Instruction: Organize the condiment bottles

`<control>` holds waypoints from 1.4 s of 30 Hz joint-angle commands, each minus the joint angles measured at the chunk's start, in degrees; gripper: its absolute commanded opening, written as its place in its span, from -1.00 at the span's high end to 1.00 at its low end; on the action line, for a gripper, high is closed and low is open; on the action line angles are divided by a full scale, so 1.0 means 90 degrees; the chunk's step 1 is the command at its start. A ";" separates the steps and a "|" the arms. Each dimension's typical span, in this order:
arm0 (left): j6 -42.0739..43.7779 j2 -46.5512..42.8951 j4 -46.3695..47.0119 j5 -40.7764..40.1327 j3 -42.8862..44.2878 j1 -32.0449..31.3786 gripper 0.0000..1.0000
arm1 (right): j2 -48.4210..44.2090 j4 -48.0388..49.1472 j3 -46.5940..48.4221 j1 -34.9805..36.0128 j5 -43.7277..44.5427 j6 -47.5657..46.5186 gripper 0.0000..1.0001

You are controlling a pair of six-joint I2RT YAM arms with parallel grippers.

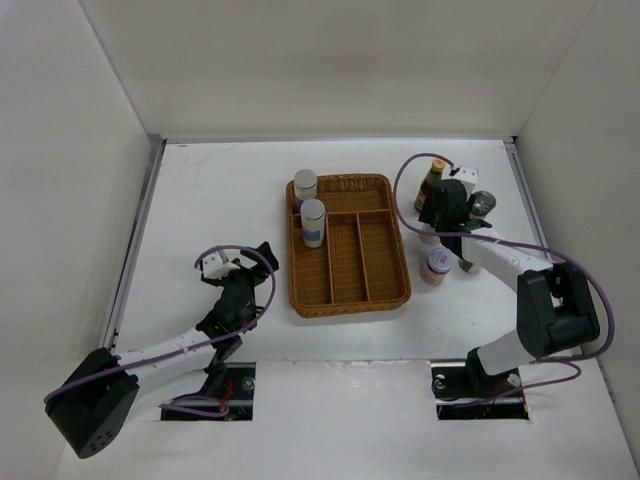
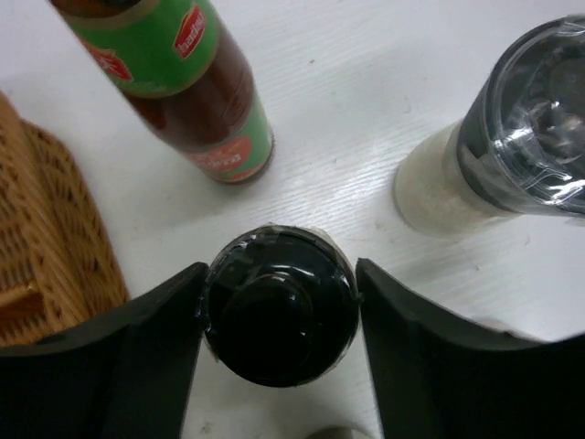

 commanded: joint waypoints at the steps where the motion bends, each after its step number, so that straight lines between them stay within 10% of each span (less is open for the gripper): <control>1: -0.0185 0.0121 0.0420 -0.0012 -0.0051 0.0103 -1.00 | -0.0245 0.0517 0.0241 -0.0005 0.0435 -0.0201 -0.25; 8: -0.0243 0.0483 0.0625 -0.0041 -0.0060 0.0162 -1.00 | -0.1544 0.0987 0.0435 0.1291 0.0848 -0.0817 -0.14; 17: -0.0263 0.0561 0.0625 0.0008 -0.0041 0.0191 -1.00 | -0.0716 0.1581 0.0885 0.2884 -0.0196 -0.0289 -0.19; 33: -0.0263 0.0503 0.0625 0.0115 -0.0050 0.0201 -1.00 | 0.0974 0.2422 0.1022 0.3208 -0.0120 -0.0318 -0.21; 42: -0.0263 0.0590 0.0625 0.0252 -0.0021 0.0231 -1.00 | -0.0136 0.2276 0.0604 0.3131 -0.0130 -0.0221 -1.00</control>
